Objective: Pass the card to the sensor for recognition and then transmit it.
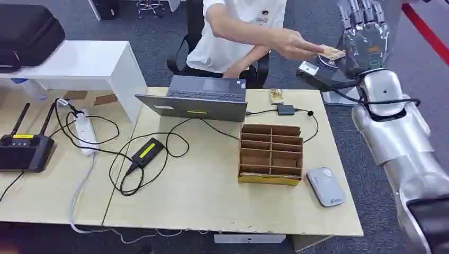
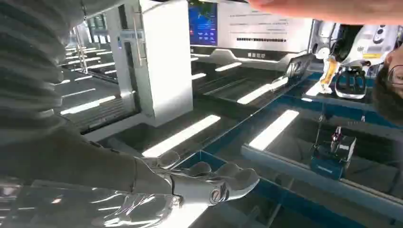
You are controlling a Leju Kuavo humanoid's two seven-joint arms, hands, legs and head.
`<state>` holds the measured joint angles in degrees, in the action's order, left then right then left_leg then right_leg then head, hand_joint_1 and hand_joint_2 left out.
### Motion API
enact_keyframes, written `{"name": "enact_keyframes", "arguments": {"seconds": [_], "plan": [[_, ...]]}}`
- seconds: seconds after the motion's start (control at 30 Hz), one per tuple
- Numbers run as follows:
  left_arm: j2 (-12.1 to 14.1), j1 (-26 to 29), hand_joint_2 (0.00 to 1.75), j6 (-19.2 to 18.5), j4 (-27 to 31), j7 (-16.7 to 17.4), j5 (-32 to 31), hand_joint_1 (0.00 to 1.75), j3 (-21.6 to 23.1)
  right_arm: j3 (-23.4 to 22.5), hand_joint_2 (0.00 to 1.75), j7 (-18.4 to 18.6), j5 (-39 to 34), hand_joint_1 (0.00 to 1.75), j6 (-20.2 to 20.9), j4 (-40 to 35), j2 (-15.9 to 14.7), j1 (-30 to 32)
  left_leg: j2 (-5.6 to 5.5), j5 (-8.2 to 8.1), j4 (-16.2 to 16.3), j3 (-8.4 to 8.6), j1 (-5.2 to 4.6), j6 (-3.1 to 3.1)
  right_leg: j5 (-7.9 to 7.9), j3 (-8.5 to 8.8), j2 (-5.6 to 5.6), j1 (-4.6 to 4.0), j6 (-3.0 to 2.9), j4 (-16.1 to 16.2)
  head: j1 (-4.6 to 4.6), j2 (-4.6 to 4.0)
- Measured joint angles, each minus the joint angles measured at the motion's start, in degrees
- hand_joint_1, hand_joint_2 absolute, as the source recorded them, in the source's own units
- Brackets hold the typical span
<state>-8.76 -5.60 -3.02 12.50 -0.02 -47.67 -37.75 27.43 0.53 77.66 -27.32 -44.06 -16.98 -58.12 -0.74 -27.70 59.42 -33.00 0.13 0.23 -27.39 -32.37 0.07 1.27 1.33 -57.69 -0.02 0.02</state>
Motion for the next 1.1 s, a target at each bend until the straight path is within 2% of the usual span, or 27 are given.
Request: {"name": "enact_keyframes", "arguments": {"seconds": [0.2, 0.7, 0.83, 1.1], "plan": [[-0.1, 0.0, 1.75, -0.2, 0.0, 0.0, -0.3, 0.00, 0.0, 0.5, 1.75, -1.9, -1.6, 1.75, -0.2, 1.5, 0.4, 0.0, 0.00, 0.00, 0.0, 0.00, 0.00, 0.00, 0.00, 0.00, 0.00, 0.00, 0.00, 0.0, 0.00, 0.00], [-0.1, 0.1, 1.75, -0.1, 0.0, -0.5, -0.7, 0.00, -0.1, 0.6, 1.75, -2.1, -3.8, 1.75, -0.4, 2.9, 0.6, 0.6, 0.00, 0.00, 0.0, 0.00, 0.00, 0.00, 0.00, -0.03, 0.01, 0.01, 0.00, 0.0, -0.02, 0.00], [-0.1, 0.1, 1.75, -1.4, 0.0, -2.7, -1.0, 0.00, -0.1, 0.6, 1.75, -2.1, -4.3, 1.75, -0.5, 3.0, 0.6, 0.8, 0.01, 0.00, 0.0, 0.00, 0.00, 0.00, 0.00, -0.03, 0.01, 0.00, 0.00, 0.0, -0.02, 0.00], [0.0, 0.3, 1.75, -0.7, 0.0, -3.0, -0.7, 0.00, -0.2, 0.4, 1.75, -2.0, -5.4, 1.75, -3.6, 0.9, -0.5, 5.4, -0.01, -0.01, 0.0, 0.00, 0.00, 0.00, 0.00, -0.05, -0.01, 0.00, 0.00, 0.0, 0.00, 0.00]]}}
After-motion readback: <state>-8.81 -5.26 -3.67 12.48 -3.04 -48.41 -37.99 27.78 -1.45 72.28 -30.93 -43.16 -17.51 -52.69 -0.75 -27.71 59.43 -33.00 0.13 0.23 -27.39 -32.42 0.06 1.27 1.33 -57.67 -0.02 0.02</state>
